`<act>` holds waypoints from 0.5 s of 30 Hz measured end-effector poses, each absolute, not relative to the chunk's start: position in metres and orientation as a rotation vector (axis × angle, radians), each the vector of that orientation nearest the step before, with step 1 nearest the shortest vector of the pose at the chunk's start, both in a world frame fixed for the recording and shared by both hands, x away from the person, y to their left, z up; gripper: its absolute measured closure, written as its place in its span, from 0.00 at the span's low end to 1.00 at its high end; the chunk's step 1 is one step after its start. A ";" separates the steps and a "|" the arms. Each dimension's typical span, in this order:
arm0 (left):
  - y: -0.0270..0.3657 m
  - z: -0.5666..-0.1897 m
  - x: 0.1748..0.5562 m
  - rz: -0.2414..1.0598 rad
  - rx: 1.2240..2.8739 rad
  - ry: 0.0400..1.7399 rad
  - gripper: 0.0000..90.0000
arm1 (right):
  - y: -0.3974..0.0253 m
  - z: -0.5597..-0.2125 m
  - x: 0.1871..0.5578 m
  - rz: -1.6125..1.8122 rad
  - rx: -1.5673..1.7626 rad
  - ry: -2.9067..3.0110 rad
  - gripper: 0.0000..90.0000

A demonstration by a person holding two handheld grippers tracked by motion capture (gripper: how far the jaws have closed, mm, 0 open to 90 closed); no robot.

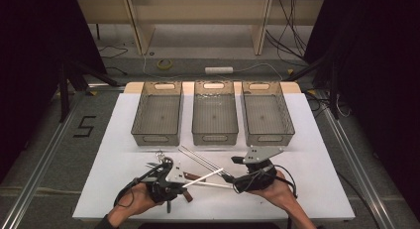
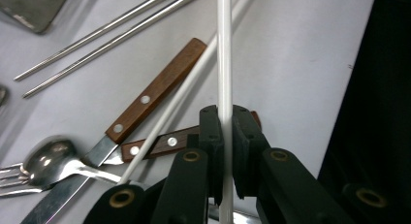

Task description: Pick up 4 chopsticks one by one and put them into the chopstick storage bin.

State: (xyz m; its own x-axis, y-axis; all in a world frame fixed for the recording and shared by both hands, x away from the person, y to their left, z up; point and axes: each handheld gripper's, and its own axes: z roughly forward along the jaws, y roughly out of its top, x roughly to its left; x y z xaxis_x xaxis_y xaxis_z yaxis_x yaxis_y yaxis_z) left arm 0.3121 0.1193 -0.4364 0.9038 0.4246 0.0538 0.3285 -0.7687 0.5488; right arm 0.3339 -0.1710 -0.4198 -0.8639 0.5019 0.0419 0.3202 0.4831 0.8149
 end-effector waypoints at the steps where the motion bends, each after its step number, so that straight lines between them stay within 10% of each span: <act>1: 0.121 -0.436 0.313 0.233 2.509 0.556 0.94 | -0.171 -0.420 0.334 1.323 0.710 2.526 0.38; 15: 0.145 -0.419 0.339 0.272 2.340 0.763 0.94 | -0.184 -0.422 0.329 1.424 0.818 2.397 0.34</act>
